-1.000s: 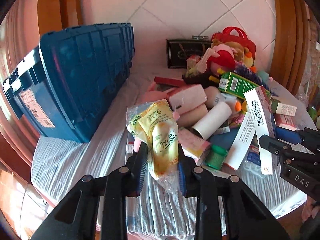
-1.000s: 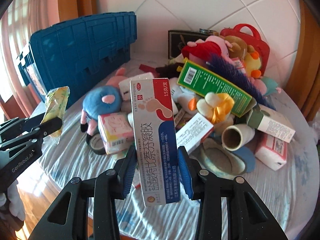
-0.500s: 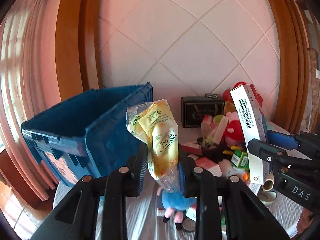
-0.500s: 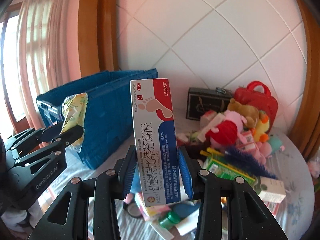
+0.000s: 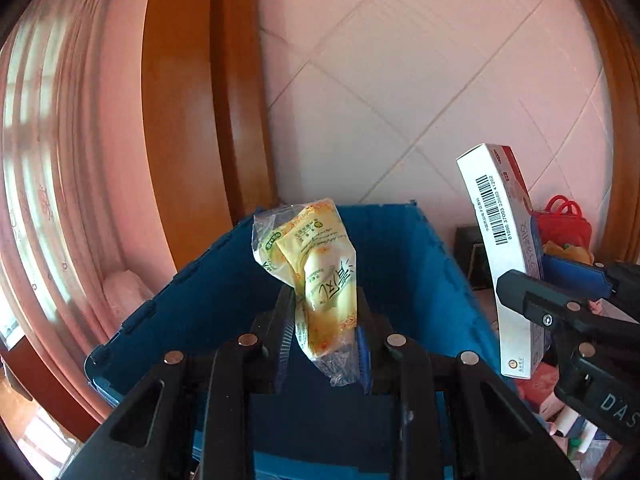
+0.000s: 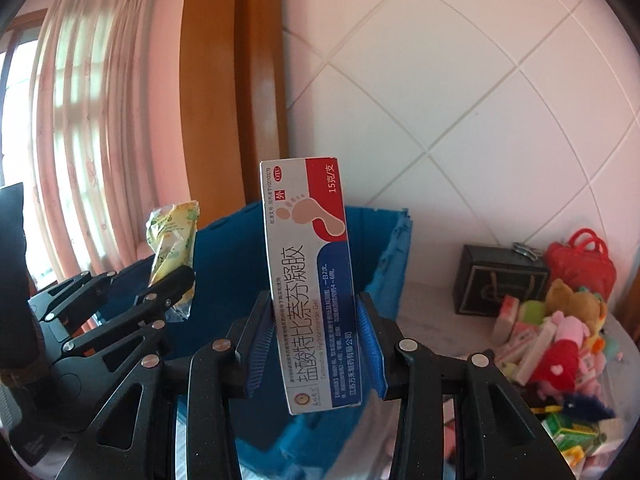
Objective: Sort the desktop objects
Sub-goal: 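Carry both items over the blue crate and open both tools to drop them, then move both tools back toward the pile on the table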
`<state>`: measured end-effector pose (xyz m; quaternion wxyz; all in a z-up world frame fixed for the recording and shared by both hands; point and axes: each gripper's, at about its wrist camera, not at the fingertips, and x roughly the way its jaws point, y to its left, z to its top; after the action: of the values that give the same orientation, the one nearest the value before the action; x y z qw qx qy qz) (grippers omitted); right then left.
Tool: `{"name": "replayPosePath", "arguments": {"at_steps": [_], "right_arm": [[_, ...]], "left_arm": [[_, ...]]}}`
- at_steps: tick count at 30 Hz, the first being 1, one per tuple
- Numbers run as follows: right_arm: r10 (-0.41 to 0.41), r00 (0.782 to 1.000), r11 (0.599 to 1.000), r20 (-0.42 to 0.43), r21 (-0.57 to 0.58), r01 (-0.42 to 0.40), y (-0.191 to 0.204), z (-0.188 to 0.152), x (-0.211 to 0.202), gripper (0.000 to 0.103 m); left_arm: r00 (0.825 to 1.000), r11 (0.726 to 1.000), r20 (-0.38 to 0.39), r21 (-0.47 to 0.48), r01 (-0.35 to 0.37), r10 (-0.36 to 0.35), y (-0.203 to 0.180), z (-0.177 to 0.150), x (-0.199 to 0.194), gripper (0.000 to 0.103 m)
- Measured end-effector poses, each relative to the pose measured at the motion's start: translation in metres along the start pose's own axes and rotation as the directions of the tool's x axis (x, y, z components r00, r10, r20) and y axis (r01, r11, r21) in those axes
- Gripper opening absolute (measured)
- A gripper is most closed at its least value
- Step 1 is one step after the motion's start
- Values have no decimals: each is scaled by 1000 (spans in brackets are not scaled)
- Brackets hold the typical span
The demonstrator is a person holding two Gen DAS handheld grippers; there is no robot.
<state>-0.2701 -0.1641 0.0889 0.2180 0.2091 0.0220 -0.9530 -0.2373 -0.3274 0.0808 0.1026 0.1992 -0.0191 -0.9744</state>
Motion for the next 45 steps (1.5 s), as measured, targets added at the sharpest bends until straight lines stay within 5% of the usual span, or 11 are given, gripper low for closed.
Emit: {"name": "replayPosePath", "arguments": {"at_steps": [5, 7, 12, 19, 31, 36, 39, 45], "right_arm": [[-45, 992, 999, -115, -5, 44, 46, 1, 62, 40], [-76, 985, 997, -155, -10, 75, 54, -2, 79, 40], [-144, 968, 990, -208, -26, 141, 60, -5, 99, 40], [-219, 950, 976, -223, -47, 214, 65, -2, 107, 43], [-296, 950, 955, -97, -56, 291, 70, 4, 67, 103], [-312, 949, 950, -45, -26, 311, 63, 1, 35, 103], [-324, 946, 946, -22, 8, 324, 50, -6, 11, 103], [-415, 910, 908, -7, 62, 414, 13, -27, -45, 103]], "left_arm": [[997, 1000, -81, -26, 5, -7, 40, -7, 48, 31], [994, 999, -107, -38, 29, -33, 47, -10, 62, 40], [991, 998, -117, -25, 58, -61, 59, -11, 74, 58], [987, 996, -132, -30, 84, -87, 58, -15, 69, 65], [989, 993, -98, -48, 104, -109, 66, -18, 48, 66], [991, 991, -50, -48, 125, -128, 62, -15, 24, 67], [988, 987, -4, -50, 152, -152, 51, -13, 8, 76], [964, 967, 84, -10, 254, -252, 7, -4, -28, 83]]}}
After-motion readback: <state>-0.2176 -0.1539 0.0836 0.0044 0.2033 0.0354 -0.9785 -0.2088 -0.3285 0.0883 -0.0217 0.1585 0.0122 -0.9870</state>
